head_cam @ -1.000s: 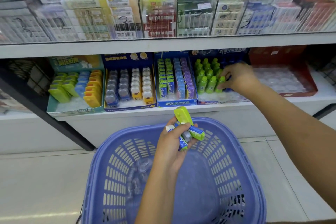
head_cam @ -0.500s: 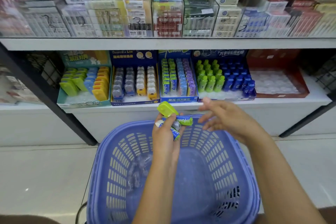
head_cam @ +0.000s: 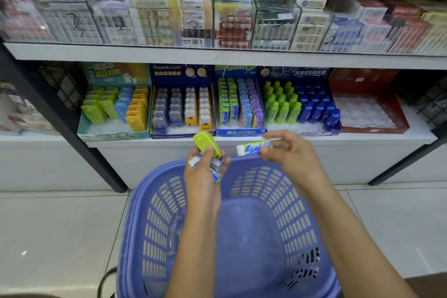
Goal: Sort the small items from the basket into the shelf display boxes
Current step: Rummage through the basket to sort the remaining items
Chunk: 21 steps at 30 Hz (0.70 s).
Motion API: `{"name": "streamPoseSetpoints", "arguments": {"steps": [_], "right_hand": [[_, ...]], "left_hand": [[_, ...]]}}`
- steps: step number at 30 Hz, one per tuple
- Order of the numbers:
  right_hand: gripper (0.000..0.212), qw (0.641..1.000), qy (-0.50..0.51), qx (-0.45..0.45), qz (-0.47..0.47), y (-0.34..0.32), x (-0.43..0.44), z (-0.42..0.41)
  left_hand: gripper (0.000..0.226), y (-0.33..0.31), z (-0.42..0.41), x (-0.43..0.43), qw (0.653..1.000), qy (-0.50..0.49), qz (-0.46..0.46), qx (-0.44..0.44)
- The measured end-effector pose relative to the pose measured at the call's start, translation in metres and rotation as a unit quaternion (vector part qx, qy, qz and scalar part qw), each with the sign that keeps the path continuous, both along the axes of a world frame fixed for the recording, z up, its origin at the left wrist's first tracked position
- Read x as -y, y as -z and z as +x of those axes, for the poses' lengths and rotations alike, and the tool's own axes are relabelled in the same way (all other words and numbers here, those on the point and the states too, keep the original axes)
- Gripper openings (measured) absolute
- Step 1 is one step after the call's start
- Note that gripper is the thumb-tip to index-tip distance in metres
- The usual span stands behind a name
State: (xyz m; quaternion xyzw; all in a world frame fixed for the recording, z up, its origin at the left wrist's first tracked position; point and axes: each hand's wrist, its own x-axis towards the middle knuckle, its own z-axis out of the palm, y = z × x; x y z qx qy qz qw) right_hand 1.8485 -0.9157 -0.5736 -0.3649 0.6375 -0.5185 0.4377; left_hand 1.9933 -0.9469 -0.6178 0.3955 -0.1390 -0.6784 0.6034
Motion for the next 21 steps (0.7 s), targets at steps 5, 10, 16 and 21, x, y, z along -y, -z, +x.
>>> {"name": "streamPoseSetpoints", "arguments": {"steps": [5, 10, 16, 21], "right_hand": [[0.018, 0.964, 0.020, -0.235, -0.127, -0.020, 0.042, -0.009], [0.018, 0.907, -0.051, -0.398, -0.128, -0.019, 0.091, -0.005], [0.020, 0.859, -0.149, -0.488, -0.047, -0.011, 0.124, -0.006], [0.022, 0.805, -0.146, -0.570, 0.071, -0.011, 0.150, 0.007]], "left_hand": [[0.030, 0.001, 0.013, 0.007, 0.999, 0.031, 0.014, 0.022], [0.039, 0.007, 0.017, 0.011, 0.999, 0.041, 0.015, 0.017], [0.018, 0.009, 0.021, 0.016, 0.999, 0.031, 0.033, -0.007], [0.016, 0.009, 0.019, 0.018, 0.997, 0.017, 0.068, -0.040]]}}
